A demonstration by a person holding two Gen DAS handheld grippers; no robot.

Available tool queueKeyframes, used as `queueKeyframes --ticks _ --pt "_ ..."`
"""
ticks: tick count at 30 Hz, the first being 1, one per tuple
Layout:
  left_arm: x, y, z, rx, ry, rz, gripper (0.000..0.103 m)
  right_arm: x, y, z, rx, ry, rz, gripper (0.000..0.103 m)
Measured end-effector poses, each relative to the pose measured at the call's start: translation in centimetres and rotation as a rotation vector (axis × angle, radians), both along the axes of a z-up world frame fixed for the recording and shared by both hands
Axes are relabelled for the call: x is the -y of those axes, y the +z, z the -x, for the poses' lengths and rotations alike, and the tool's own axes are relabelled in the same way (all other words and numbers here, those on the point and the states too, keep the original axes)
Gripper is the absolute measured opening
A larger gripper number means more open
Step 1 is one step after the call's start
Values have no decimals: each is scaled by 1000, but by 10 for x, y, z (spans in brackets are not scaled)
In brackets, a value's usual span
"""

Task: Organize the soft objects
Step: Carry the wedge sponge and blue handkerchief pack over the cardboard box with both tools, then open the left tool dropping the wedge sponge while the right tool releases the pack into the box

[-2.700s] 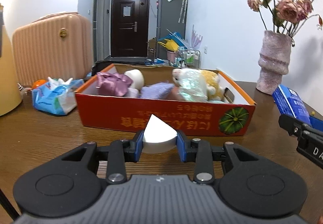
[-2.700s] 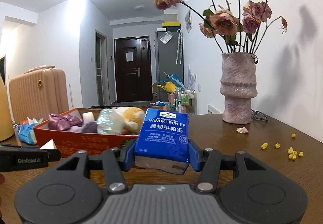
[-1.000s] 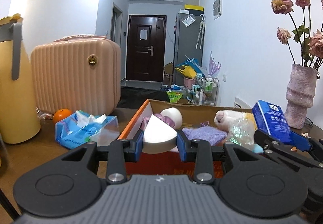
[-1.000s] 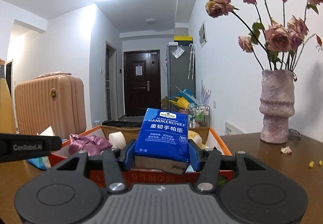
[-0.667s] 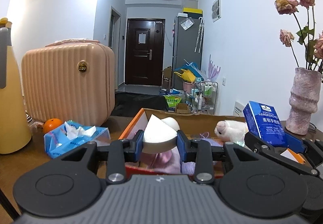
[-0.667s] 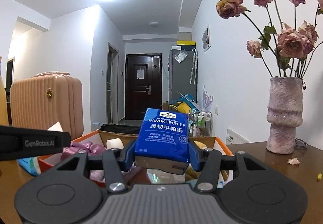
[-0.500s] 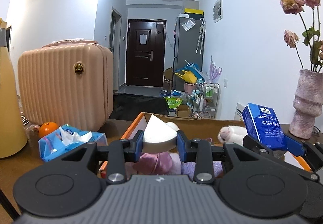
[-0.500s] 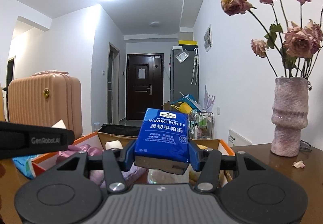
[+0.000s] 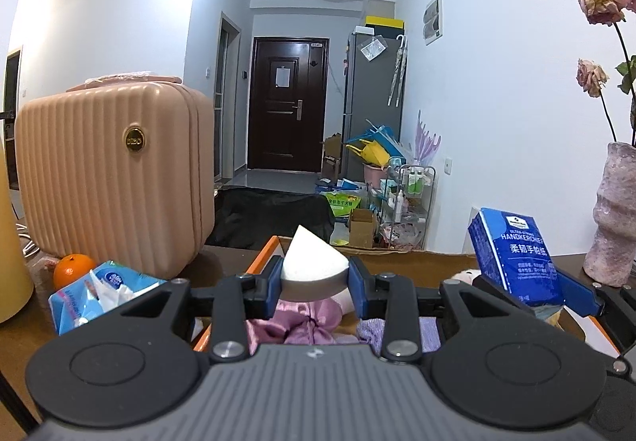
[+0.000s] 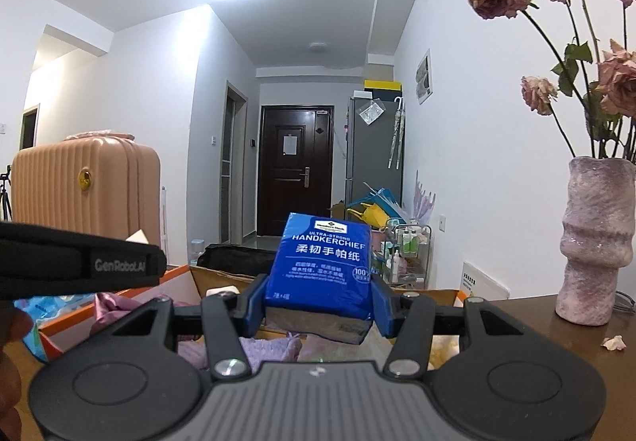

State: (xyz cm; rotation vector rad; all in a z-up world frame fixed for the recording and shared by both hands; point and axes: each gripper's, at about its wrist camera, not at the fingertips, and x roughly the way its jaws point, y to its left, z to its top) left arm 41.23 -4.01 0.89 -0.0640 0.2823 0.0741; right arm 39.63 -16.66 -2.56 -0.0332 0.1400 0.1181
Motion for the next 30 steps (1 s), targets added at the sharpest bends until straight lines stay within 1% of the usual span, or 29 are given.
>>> queueKeyframes --ticks 14,24,29,30 --pt "-7 2 -24 15 21 5 35 -7 -3 -21 -14 8 25 52" --pt "-8 -3 -33 1 17 -2 35 -4 -3 -28 -44 5 16 52" --pt "-8 -3 -33 2 13 -9 38 -3 -3 -27 -46 7 16 52" --pt "-8 -3 -32 3 13 -8 40 -3 -3 -27 -48 9 14 53"
